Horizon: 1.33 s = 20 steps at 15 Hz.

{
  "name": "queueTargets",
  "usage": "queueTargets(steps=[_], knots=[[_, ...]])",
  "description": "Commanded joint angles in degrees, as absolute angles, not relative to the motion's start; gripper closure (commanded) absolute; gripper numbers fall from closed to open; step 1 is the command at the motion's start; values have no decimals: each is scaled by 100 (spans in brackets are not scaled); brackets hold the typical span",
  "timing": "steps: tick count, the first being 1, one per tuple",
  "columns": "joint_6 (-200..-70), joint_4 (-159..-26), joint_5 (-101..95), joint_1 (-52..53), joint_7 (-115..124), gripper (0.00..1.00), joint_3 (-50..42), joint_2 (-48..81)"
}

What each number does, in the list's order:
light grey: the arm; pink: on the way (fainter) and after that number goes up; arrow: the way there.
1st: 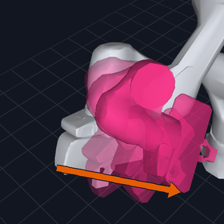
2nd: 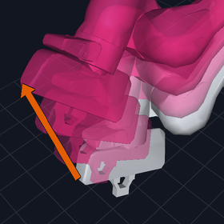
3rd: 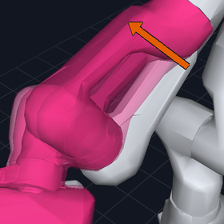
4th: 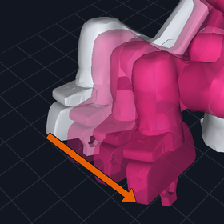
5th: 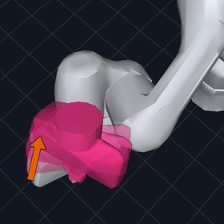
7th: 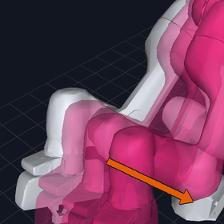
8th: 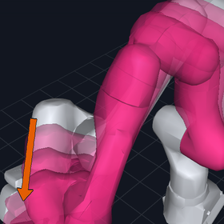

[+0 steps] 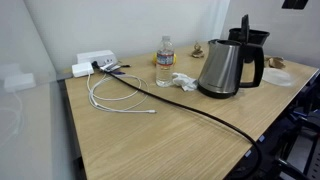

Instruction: Close the lid of the electric kettle

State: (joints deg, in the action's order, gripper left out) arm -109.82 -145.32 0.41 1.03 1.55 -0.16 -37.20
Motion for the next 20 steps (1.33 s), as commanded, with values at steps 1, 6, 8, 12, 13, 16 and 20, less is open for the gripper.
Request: queueTargets(steps=[1, 6, 8, 12, 13, 16, 20], knots=[[-10968, -14520, 58, 70, 138, 0, 10, -3718], [-10968, -14520, 58, 71, 138, 0, 10, -3718], [-10968, -14520, 58, 71, 138, 0, 10, -3718], [-11071, -14475, 36, 84, 164, 0, 57, -3676], [-11158, -14462, 47, 99, 168, 0, 74, -3659], [-11486, -14420, 140, 161, 158, 0, 103, -3560], [-12024, -14486, 172, 191, 192, 12, 143, -3385]])
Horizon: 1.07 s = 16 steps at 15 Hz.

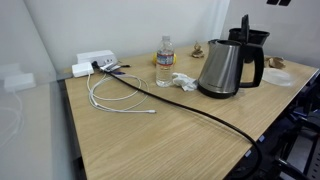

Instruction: Close the lid of the electric kettle

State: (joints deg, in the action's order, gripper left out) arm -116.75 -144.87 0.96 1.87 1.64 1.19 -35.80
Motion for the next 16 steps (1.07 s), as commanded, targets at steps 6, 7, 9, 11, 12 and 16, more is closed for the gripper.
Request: queueTargets(steps=[6, 7, 9, 11, 12, 16], knots=[[-12480, -14527, 146, 190, 244, 62, 176, -3174], [-12508, -14533, 165, 199, 239, 70, 172, -3164], [-12567, -14559, 181, 216, 227, 83, 173, -3169], [-12591, -14569, 219, 249, 210, 96, 169, -3159], [-12596, -14571, 251, 273, 200, 99, 168, -3149], [-12591, -14564, 306, 354, 195, 100, 190, -3127]])
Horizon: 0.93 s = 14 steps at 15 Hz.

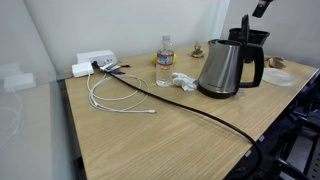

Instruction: Close the lid of the electric kettle

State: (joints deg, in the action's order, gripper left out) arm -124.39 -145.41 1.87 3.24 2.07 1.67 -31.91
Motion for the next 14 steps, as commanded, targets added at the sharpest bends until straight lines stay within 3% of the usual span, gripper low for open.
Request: queueTargets(steps=[1, 14], knots=[[-12623, -14563, 314, 370, 196, 100, 195, -3117], [-13691, -14648, 253, 418, 384, 100, 375, -2629]])
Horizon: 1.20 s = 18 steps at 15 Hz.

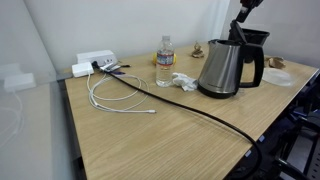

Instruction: Close the lid of the electric kettle

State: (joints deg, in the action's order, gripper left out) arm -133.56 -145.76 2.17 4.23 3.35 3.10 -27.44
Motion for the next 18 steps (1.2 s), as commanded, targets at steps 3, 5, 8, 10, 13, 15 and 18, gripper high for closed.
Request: queueTargets(steps=[3, 5, 8, 10, 13, 15, 18], knots=[[-13977, -14684, 212, 430, 422, 100, 461, -2485], [-14169, -14691, 179, 432, 446, 100, 524, -2378], [-14360, -14702, 86, 406, 486, 100, 612, -2223], [-14458, -14717, 4, 377, 525, 100, 647, -2124], [-14536, -14736, -132, 350, 588, 100, 663, -1996], [-14588, -14770, -191, 358, 631, 100, 665, -1912], [-14624, -14781, -234, 379, 648, 100, 663, -1803]])
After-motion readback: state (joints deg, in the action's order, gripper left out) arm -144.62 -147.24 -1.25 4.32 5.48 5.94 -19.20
